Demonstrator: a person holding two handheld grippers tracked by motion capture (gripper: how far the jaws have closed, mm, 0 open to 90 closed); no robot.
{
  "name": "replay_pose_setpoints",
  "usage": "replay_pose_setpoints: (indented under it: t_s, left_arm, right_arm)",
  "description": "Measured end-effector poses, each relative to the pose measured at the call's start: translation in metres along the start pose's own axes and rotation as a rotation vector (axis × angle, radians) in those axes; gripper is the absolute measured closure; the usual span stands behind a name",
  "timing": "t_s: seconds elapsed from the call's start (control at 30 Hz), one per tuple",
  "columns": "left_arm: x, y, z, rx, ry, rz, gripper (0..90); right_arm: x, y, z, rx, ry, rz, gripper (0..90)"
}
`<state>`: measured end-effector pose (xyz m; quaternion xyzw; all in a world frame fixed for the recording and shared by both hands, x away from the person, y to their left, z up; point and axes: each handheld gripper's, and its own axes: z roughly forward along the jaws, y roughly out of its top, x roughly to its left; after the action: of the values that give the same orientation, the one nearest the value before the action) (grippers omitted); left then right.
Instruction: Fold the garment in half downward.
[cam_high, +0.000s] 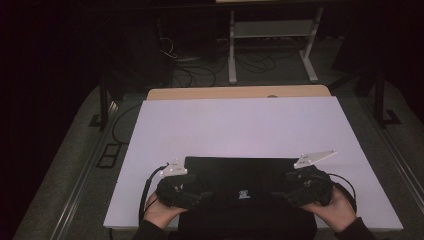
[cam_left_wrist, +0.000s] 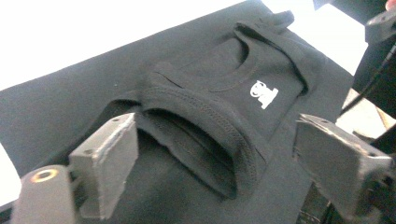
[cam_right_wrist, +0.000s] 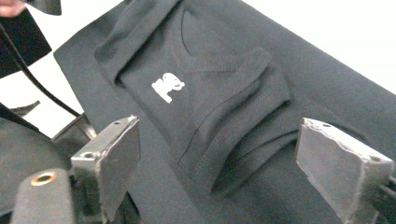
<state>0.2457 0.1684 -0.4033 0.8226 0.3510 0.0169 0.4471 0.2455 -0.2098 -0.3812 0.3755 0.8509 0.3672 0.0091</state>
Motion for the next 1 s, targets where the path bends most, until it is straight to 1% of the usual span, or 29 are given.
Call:
replay_pose_setpoints:
  t_s: [0.1,0.2,0.27,0.33,0.5,0.53,0.67,0.77,0.93,1.0]
  left_arm:
    - [0.000,0.003,-0.002,0.006,0.002,0.022,8.1]
    - [0.004,0.005,-0.005,0.030,-0.001,0.044,1.5]
    - [0.006,0.006,-0.007,0.027,0.007,0.045,0.9]
    - [0.009,0.006,-0.010,0.030,-0.003,0.044,0.0]
    - [0.014,0.007,-0.015,0.035,0.005,0.055,0.0]
    - [0.015,0.007,-0.016,0.033,0.011,0.055,0.0]
    - [0.019,0.008,-0.021,0.039,0.009,0.061,0.0]
    - [0.022,0.011,-0.023,0.039,0.013,0.062,0.0]
    - [0.028,0.016,-0.027,0.037,0.020,0.073,0.0]
    - [0.029,0.019,-0.028,0.039,0.024,0.077,0.0]
  right_arm:
    - [-0.003,0.003,-0.006,-0.020,0.008,-0.003,10.8]
    - [-0.007,0.006,-0.011,-0.029,0.009,0.004,0.2]
    - [-0.010,0.007,-0.014,-0.035,0.004,0.007,0.0]
    - [-0.014,0.008,-0.017,-0.047,0.010,0.009,0.0]
    - [-0.022,0.010,-0.021,-0.047,0.003,0.017,0.0]
    - [-0.023,0.010,-0.021,-0.045,-0.002,0.021,0.0]
    - [-0.026,0.012,-0.023,-0.041,-0.026,0.026,0.0]
    - [-0.029,0.013,-0.024,-0.051,-0.026,0.031,0.0]
    - [-0.036,0.016,-0.025,-0.051,-0.035,0.033,0.0]
    - [-0.040,0.018,-0.026,-0.050,-0.030,0.024,0.0]
